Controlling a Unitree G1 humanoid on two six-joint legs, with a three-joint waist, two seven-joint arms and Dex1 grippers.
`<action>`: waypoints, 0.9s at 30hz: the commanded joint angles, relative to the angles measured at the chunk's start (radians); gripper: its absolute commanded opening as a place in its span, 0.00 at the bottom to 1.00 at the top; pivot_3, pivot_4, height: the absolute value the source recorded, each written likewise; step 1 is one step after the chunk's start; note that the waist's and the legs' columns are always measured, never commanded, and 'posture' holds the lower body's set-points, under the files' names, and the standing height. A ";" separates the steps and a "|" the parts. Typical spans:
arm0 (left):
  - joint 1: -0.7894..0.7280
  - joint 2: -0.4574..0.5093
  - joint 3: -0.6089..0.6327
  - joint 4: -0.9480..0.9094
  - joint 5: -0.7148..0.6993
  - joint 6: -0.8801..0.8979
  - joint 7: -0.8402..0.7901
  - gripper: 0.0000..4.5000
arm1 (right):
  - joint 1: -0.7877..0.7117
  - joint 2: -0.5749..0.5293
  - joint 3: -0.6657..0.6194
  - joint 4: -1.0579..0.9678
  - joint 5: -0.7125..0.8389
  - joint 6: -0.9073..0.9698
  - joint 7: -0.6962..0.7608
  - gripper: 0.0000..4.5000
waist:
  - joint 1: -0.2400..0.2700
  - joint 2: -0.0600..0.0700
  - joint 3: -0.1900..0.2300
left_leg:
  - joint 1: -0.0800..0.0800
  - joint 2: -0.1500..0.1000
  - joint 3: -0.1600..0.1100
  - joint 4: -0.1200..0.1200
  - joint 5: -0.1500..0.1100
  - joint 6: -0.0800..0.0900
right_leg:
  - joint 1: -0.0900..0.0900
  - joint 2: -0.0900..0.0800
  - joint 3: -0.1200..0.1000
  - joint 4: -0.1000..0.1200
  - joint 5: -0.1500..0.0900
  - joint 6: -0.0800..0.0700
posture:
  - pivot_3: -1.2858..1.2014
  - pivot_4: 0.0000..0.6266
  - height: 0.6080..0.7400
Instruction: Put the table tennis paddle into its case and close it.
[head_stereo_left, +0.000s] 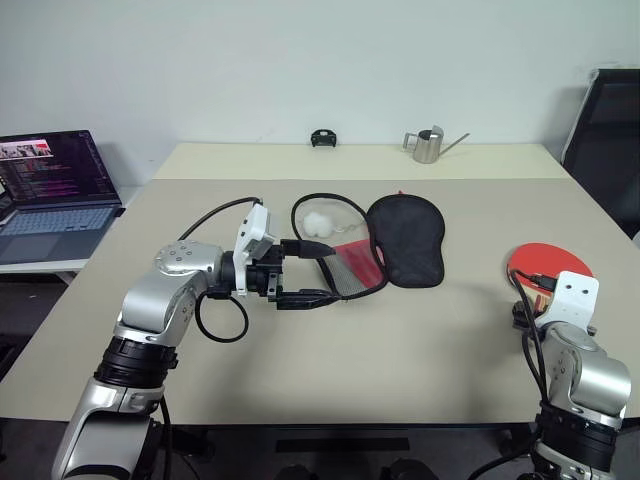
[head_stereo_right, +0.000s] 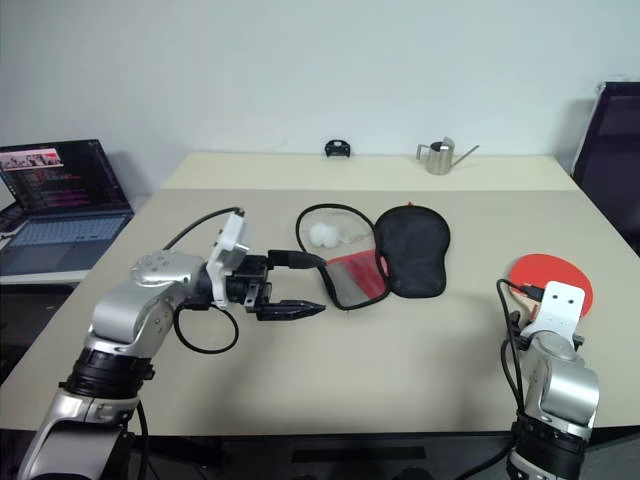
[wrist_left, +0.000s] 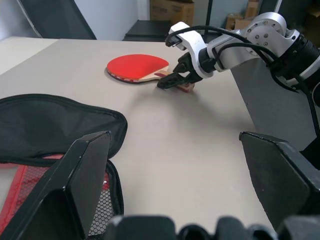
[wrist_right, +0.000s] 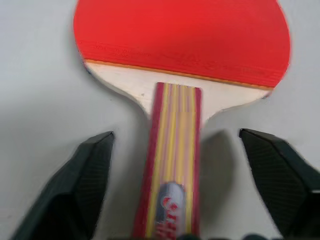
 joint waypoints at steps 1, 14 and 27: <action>0.003 0.013 0.034 -0.040 -0.008 -0.008 0.008 1.00 | -0.005 0.002 -0.001 0.042 0.008 -0.011 -0.013 0.64 | 0.000 -0.001 0.000 | 0.002 0.000 0.000 0.000 0.000 0.000 | 0.002 0.000 0.000 0.000 0.000 0.000 | 0.52 0.24 1.00; 0.024 0.027 0.047 -0.060 -0.016 0.006 0.034 1.00 | -0.035 0.042 0.006 0.037 0.020 -0.077 -0.071 0.24 | 0.000 -0.002 -0.001 | 0.008 0.000 -0.001 0.000 0.000 0.000 | 0.008 0.000 0.000 0.000 0.000 0.000 | 0.52 0.24 1.00; 0.099 0.058 0.120 -0.097 -0.032 0.035 0.094 1.00 | -0.172 0.033 0.170 -0.045 0.020 -0.114 -0.042 0.24 | -0.009 0.001 0.001 | 0.003 0.000 0.001 -0.002 0.000 0.000 | -0.001 0.000 0.002 0.004 -0.002 -0.002 | 0.52 0.24 1.00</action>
